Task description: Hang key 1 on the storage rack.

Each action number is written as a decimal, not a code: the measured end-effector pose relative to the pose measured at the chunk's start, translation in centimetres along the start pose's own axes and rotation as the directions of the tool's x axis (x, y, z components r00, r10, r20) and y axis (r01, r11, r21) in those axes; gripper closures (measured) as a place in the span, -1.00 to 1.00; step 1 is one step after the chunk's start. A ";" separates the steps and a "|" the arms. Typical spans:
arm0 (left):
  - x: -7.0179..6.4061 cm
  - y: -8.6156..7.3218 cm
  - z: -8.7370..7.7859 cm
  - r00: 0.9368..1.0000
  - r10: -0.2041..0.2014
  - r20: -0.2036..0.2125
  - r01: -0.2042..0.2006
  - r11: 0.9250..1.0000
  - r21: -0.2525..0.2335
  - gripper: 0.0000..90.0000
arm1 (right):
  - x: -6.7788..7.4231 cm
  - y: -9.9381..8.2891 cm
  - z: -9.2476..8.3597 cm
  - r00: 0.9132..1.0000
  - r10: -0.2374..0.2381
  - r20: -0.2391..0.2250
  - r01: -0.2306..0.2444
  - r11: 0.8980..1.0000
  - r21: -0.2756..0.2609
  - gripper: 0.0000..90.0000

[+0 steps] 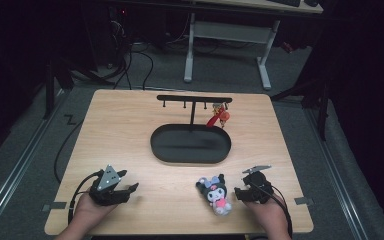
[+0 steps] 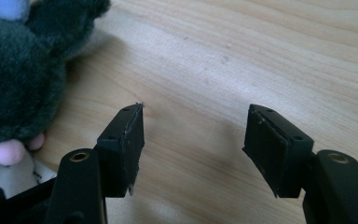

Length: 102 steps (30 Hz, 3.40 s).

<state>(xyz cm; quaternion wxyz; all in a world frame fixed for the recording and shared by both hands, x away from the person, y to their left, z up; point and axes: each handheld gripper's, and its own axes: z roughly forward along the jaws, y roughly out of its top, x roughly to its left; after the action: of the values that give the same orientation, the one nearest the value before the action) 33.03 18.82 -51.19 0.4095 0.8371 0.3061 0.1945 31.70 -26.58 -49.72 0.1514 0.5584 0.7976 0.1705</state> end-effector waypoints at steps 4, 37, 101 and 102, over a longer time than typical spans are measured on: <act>-0.1 0.0 0.1 1.000 0.010 0.001 -0.010 1.000 0.002 -0.19 | 0.4 0.3 -0.2 1.000 -0.013 -0.002 0.014 0.999 0.041 -0.16; -0.7 0.1 0.0 0.999 0.038 -0.001 -0.038 0.999 0.014 -0.20 | 3.0 4.4 -4.4 0.991 -0.121 -0.054 0.131 0.958 0.255 -0.18; -1.1 0.1 0.3 0.998 0.055 0.021 -0.055 0.998 -0.004 -0.22 | 6.3 6.6 -3.2 0.978 -0.146 -0.151 0.186 0.937 0.295 0.06; -1.1 0.1 0.3 0.998 0.055 0.021 -0.055 0.998 -0.004 -0.22 | 6.3 6.6 -3.2 0.978 -0.146 -0.151 0.186 0.937 0.295 0.06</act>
<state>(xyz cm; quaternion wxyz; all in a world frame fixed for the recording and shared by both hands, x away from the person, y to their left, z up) 32.41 17.85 -51.34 0.4086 0.8465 0.2784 0.1974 33.78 -18.87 -44.28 0.0256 0.4938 0.8667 0.0662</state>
